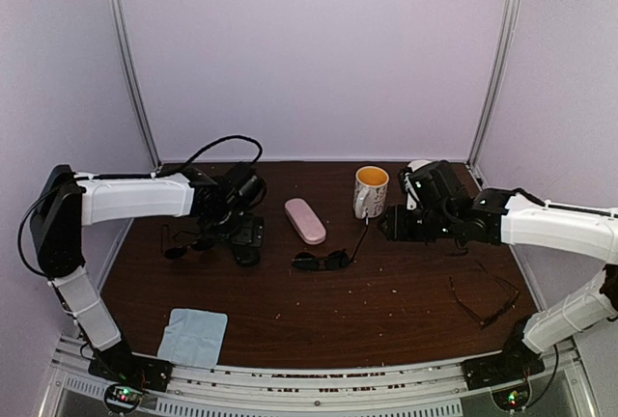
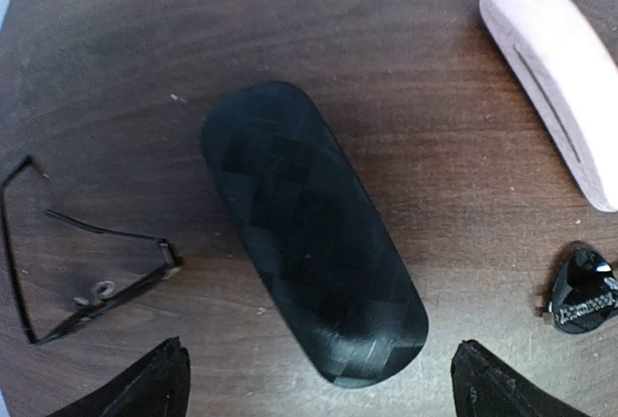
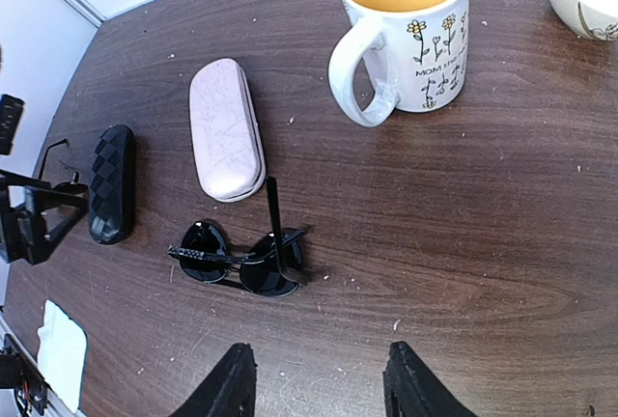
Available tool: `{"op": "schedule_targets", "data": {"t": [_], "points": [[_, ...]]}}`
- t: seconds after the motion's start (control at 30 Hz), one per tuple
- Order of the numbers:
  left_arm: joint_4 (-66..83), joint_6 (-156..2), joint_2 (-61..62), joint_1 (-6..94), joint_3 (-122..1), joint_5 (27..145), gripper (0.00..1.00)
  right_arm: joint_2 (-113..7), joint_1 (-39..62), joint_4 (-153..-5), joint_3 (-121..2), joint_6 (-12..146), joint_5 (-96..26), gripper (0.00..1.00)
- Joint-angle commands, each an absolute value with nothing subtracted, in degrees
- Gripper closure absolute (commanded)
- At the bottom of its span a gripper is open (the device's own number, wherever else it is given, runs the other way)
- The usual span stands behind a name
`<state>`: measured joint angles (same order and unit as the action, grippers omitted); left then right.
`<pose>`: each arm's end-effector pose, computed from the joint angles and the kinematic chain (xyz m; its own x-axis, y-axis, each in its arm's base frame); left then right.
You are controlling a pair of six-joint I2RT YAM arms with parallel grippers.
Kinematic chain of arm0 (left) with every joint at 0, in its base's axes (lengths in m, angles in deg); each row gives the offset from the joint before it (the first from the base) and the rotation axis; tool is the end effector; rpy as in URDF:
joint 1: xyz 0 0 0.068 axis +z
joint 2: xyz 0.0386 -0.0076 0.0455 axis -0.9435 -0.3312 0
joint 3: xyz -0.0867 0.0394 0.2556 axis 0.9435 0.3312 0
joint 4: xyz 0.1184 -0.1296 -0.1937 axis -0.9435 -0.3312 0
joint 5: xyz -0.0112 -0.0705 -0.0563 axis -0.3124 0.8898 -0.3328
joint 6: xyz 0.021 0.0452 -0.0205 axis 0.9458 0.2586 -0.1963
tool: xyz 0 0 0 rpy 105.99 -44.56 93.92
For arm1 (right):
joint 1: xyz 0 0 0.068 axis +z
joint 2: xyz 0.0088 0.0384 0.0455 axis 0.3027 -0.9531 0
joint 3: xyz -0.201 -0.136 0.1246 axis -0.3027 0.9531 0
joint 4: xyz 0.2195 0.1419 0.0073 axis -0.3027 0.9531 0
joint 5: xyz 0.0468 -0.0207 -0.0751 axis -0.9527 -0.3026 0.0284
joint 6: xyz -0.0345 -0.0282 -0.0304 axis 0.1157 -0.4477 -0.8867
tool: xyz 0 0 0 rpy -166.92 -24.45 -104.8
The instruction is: Organize the sunglasses
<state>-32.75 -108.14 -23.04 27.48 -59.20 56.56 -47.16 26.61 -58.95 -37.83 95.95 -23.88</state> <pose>0.2609 -0.2271 0.2147 -0.8558 -0.0612 -0.5137 -0.0623 0.9979 -0.0151 0.2053 0.1968 0.2619 -0.7770 0.0608 -0.6266 -0.2551 0.8795 0.4017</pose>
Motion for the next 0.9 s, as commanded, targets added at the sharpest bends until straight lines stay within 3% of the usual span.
{"op": "schedule_targets", "data": {"t": [0.0, 0.47, 0.67, 0.87], "points": [[-30.2, -112.5, -26.9, 27.7, -60.8, 59.1, 0.02, -47.3, 26.7, -60.5, -36.6, 96.3, -24.5, 0.54], [-24.8, -116.8, -36.4, 28.3, -62.0, 59.0, 0.06, -47.0, 26.7, -60.1, -35.2, 94.8, -24.7, 0.53], [-22.8, -116.5, -37.3, 28.5, -60.7, 57.9, 0.24, -47.7, 26.7, -60.4, -35.7, 94.8, -24.6, 0.53], [-19.6, -115.5, -35.1, 28.5, -56.8, 59.0, 0.5, -48.7, 26.7, -60.2, -36.4, 94.8, -25.1, 0.53]]}}
